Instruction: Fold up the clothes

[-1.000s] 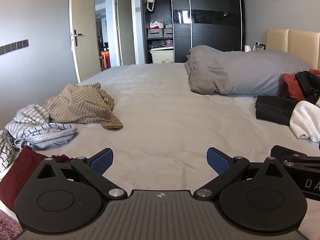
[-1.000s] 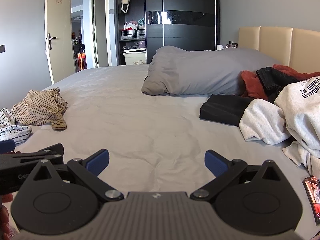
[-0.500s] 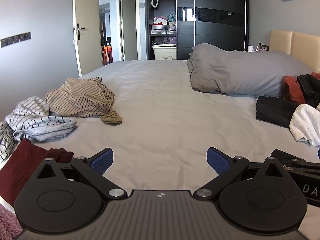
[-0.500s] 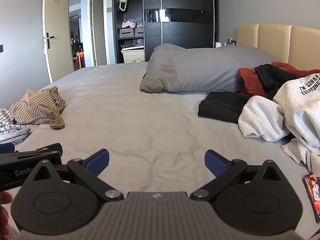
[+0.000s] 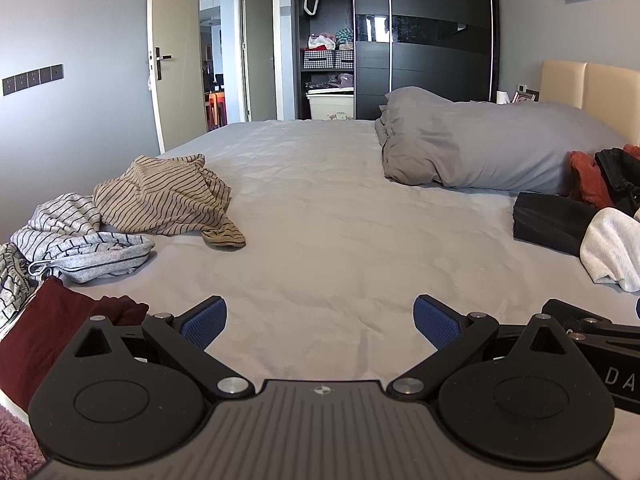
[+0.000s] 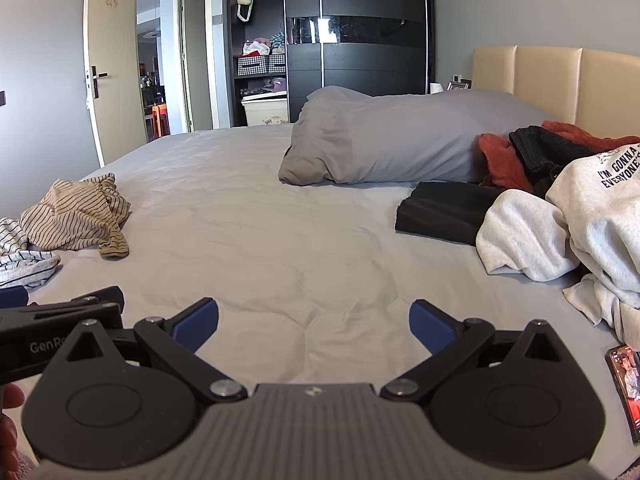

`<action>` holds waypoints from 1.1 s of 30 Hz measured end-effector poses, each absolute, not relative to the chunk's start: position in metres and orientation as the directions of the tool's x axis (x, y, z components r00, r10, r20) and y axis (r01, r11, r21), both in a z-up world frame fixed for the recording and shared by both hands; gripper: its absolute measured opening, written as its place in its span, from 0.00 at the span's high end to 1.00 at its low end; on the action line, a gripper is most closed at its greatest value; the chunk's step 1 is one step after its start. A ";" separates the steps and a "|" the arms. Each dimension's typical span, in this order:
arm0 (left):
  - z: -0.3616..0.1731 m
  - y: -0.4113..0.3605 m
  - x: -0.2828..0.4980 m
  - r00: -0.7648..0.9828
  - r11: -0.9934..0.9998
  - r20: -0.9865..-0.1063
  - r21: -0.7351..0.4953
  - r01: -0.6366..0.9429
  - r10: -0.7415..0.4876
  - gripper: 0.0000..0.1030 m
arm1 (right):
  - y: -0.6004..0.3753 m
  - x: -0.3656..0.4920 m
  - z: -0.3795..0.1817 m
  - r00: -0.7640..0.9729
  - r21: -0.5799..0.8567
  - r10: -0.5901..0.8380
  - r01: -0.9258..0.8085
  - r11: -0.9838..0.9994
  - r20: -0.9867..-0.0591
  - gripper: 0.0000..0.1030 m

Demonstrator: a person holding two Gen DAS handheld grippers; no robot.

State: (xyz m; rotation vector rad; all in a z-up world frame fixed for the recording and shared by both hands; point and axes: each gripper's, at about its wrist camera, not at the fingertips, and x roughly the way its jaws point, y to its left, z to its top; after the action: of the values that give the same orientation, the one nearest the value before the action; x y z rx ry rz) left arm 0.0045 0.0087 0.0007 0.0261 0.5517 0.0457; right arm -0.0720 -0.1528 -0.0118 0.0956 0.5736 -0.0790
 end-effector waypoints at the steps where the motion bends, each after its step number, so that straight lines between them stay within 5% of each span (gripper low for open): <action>1: 0.001 0.008 0.005 0.851 0.999 -0.523 0.038 -0.037 0.052 0.01 | -0.153 -0.072 -0.012 0.837 0.069 -0.047 0.101 0.993 -0.545 0.00; 33: 0.000 0.006 0.001 0.850 0.998 -0.524 0.046 -0.044 0.062 0.01 | -0.154 -0.069 -0.014 0.833 0.077 -0.039 0.098 0.992 -0.552 0.00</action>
State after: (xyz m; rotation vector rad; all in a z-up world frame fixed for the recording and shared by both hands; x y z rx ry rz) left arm 0.0012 0.0061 -0.0002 0.0328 0.5526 0.0561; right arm -0.0687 -0.1537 -0.0136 0.1031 0.5824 -0.0728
